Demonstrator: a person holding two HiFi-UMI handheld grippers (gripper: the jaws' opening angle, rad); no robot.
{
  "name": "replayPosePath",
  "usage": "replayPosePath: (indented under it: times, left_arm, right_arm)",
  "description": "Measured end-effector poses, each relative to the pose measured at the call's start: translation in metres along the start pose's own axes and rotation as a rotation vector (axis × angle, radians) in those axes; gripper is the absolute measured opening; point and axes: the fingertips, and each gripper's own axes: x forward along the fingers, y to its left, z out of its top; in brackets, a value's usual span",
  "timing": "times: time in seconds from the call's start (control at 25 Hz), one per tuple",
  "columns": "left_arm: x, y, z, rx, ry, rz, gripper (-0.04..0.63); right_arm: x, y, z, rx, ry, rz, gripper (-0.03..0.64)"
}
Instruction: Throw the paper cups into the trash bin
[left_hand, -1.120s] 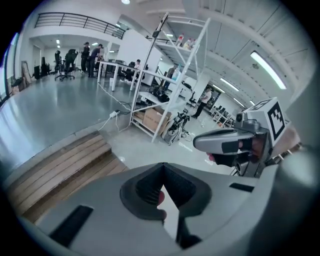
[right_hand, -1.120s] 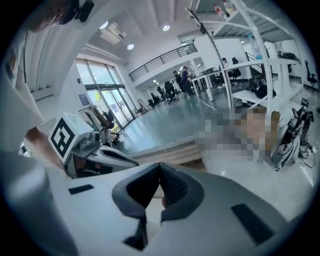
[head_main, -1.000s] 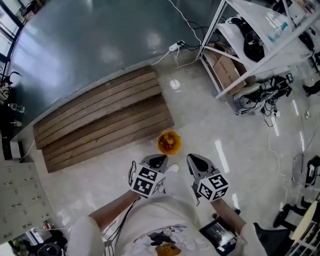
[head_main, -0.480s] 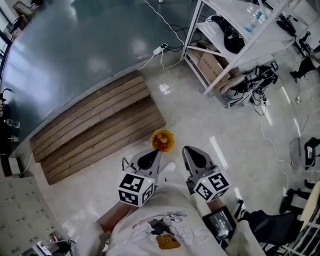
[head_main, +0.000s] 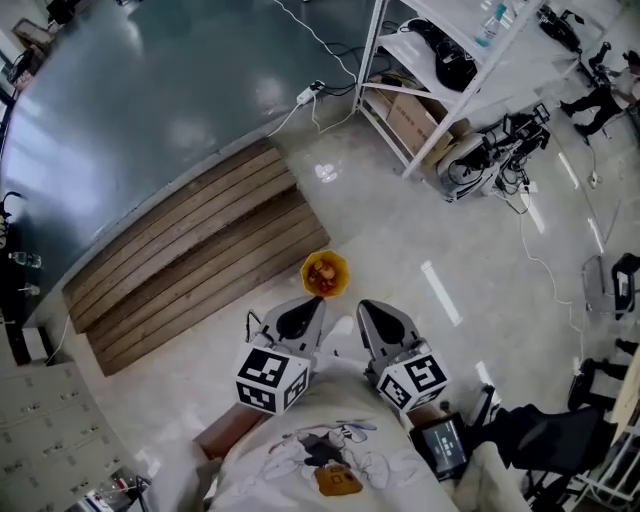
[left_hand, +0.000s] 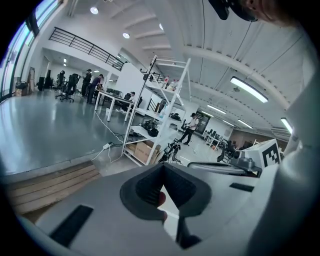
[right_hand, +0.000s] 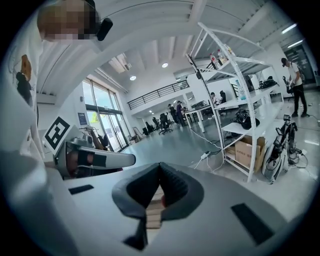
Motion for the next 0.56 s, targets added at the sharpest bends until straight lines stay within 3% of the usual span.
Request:
replayPosePath:
  times: [0.56]
  left_arm:
    - [0.002, -0.002, -0.006, 0.001, 0.033, -0.005, 0.006]
  right_arm:
    - [-0.007, 0.002, -0.009, 0.022, -0.003, -0.013, 0.006]
